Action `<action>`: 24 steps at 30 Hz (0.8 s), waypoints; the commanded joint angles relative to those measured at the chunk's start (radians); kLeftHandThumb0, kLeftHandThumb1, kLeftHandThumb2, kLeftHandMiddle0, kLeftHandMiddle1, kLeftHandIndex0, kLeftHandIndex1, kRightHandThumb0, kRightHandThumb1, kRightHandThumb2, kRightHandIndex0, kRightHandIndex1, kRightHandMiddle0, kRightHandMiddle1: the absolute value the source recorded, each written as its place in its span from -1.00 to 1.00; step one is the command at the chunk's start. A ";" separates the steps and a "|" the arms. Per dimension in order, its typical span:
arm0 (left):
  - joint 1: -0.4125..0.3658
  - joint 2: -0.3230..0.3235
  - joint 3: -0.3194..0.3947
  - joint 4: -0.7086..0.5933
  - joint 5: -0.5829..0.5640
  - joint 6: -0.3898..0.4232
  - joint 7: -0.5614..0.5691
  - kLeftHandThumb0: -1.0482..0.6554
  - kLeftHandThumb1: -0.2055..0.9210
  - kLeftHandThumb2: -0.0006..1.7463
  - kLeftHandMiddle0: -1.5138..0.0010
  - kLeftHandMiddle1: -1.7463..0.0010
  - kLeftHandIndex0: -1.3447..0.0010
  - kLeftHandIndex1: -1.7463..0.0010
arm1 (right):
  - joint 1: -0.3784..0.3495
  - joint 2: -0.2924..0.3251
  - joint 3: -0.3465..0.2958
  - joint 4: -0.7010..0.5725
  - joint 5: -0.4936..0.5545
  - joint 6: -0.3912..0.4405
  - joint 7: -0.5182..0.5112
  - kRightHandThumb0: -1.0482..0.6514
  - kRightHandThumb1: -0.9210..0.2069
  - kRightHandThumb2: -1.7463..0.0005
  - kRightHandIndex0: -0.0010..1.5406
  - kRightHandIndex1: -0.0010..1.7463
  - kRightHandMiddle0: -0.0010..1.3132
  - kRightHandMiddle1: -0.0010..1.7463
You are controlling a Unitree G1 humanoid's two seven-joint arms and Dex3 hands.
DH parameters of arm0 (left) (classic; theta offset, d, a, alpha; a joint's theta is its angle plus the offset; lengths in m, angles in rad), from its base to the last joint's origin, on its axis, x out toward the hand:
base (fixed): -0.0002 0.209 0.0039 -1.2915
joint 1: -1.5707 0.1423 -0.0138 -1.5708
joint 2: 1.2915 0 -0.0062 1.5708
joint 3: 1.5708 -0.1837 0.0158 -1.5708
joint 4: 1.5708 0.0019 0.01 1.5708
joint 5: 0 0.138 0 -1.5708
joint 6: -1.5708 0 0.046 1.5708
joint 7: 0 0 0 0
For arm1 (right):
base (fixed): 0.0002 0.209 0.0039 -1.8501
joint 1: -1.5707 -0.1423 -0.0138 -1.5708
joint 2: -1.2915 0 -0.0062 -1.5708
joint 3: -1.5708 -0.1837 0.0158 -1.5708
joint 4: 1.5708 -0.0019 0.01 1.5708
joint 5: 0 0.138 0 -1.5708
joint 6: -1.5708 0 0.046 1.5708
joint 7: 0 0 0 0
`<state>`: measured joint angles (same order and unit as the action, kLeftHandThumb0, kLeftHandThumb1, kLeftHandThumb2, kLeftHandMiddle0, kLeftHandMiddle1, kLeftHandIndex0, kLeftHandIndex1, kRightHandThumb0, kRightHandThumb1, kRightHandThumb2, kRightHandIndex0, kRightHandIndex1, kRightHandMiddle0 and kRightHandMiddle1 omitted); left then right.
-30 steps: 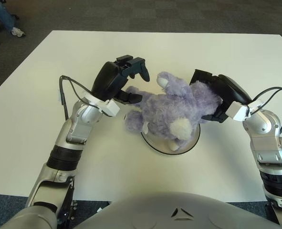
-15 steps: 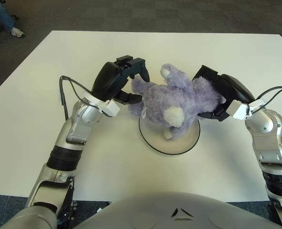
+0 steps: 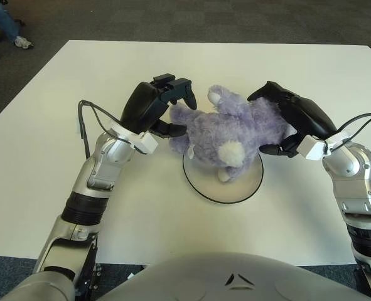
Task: Put the doll into the plate.
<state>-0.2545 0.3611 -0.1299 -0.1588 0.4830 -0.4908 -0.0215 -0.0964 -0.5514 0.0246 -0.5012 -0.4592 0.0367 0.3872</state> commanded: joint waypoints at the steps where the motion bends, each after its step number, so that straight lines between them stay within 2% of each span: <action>1: 0.007 0.004 0.005 -0.011 0.012 0.002 -0.001 0.21 -0.40 0.62 0.04 -1.00 -0.10 -0.59 | 0.005 -0.025 -0.020 0.021 -0.006 -0.036 -0.010 -0.39 0.23 -0.14 -0.87 -0.39 -1.00 -0.03; 9: 0.009 0.003 0.005 -0.017 0.024 0.015 -0.002 0.22 -0.35 0.60 0.08 -0.99 -0.05 -0.65 | 0.008 -0.039 -0.033 0.040 0.033 -0.082 0.000 -0.56 0.04 0.00 -0.89 -0.57 -1.00 -0.20; 17: 0.011 0.001 0.002 -0.026 0.026 0.026 -0.008 0.22 -0.27 0.52 0.14 -0.90 -0.02 -0.72 | 0.010 -0.043 -0.045 0.052 0.080 -0.111 0.016 -0.64 -0.06 0.07 -0.92 -0.64 -1.00 -0.18; 24: 0.012 -0.001 0.001 -0.031 0.024 0.033 -0.010 0.22 -0.25 0.50 0.15 -0.88 -0.02 -0.71 | 0.013 -0.051 -0.056 0.040 0.106 -0.104 0.046 -0.70 -0.16 0.13 -0.91 -0.67 -1.00 -0.21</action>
<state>-0.2533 0.3571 -0.1300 -0.1842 0.4978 -0.4672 -0.0248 -0.0932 -0.5824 -0.0161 -0.4553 -0.3717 -0.0679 0.4170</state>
